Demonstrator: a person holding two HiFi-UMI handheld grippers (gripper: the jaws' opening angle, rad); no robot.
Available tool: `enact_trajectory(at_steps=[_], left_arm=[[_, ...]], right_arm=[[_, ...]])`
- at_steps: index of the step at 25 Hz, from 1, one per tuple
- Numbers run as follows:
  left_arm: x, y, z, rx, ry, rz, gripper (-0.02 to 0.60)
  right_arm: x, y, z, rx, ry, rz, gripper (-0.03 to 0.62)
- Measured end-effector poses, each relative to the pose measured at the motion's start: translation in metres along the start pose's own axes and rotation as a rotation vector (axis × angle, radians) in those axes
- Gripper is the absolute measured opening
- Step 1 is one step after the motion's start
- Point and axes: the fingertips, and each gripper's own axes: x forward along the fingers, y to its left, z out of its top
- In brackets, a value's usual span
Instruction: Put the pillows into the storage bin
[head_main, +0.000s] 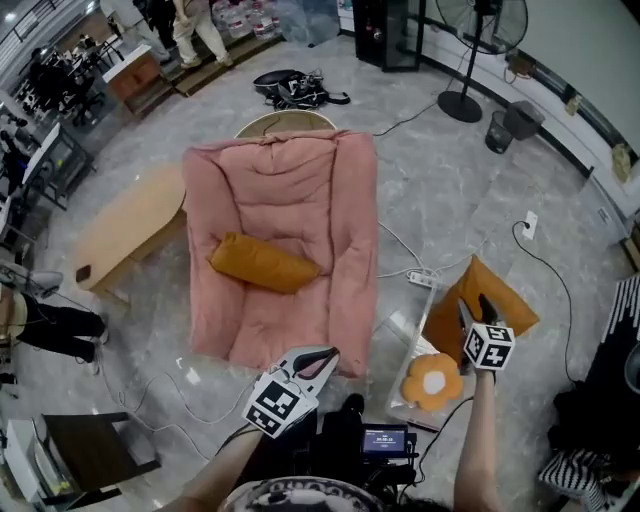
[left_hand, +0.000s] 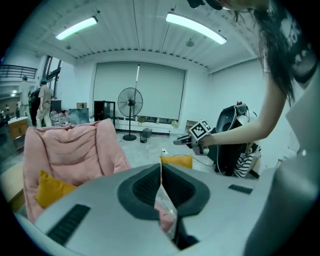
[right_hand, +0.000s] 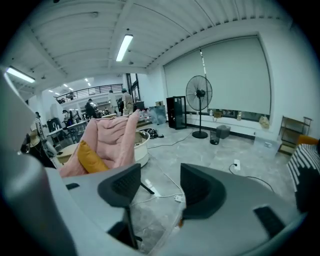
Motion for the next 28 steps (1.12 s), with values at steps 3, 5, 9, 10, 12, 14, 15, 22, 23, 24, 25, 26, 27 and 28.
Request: enact_trajectory(at_steps=[3, 5, 9, 10, 12, 14, 15, 22, 23, 24, 25, 26, 27, 28], left_arm=[[-0.025, 0.037, -0.016, -0.049, -0.009, 0.036, 0.017], [-0.040, 0.064, -0.030, -0.075, 0.000, 0.059, 0.017], [-0.074, 0.118, -0.044, -0.091, -0.003, 0.080, 0.017], [-0.082, 0.134, -0.048, -0.097, -0.007, 0.092, 0.017], [-0.101, 0.168, -0.057, -0.125, -0.014, 0.121, 0.017], [-0.119, 0.198, -0.070, -0.155, -0.010, 0.151, 0.017], [-0.127, 0.211, -0.076, -0.166, -0.008, 0.164, 0.017], [-0.162, 0.273, -0.110, -0.252, -0.003, 0.224, 0.017], [-0.166, 0.278, -0.115, -0.272, -0.003, 0.235, 0.017], [-0.170, 0.283, -0.119, -0.289, -0.004, 0.246, 0.017], [-0.174, 0.290, -0.124, -0.304, -0.006, 0.256, 0.017], [-0.179, 0.296, -0.130, -0.318, -0.008, 0.265, 0.017], [-0.184, 0.303, -0.135, -0.331, -0.009, 0.276, 0.017], [-0.188, 0.309, -0.140, -0.344, -0.010, 0.288, 0.017]], right_arm=[[0.016, 0.065, 0.012, -0.036, -0.002, 0.072, 0.251], [0.033, 0.111, 0.019, -0.066, 0.007, 0.118, 0.250], [0.068, 0.203, 0.033, -0.115, 0.034, 0.206, 0.251], [0.077, 0.227, 0.037, -0.122, 0.038, 0.230, 0.251], [0.096, 0.275, 0.044, -0.137, 0.052, 0.281, 0.251], [0.115, 0.324, 0.045, -0.155, 0.074, 0.332, 0.250], [0.125, 0.348, 0.046, -0.165, 0.084, 0.357, 0.251], [0.188, 0.487, 0.050, -0.246, 0.162, 0.527, 0.250], [0.196, 0.504, 0.050, -0.255, 0.175, 0.550, 0.251], [0.205, 0.520, 0.050, -0.262, 0.187, 0.571, 0.252], [0.214, 0.537, 0.050, -0.266, 0.196, 0.589, 0.250], [0.225, 0.553, 0.050, -0.270, 0.203, 0.602, 0.251], [0.236, 0.568, 0.051, -0.273, 0.209, 0.612, 0.252], [0.246, 0.582, 0.052, -0.275, 0.214, 0.617, 0.252]])
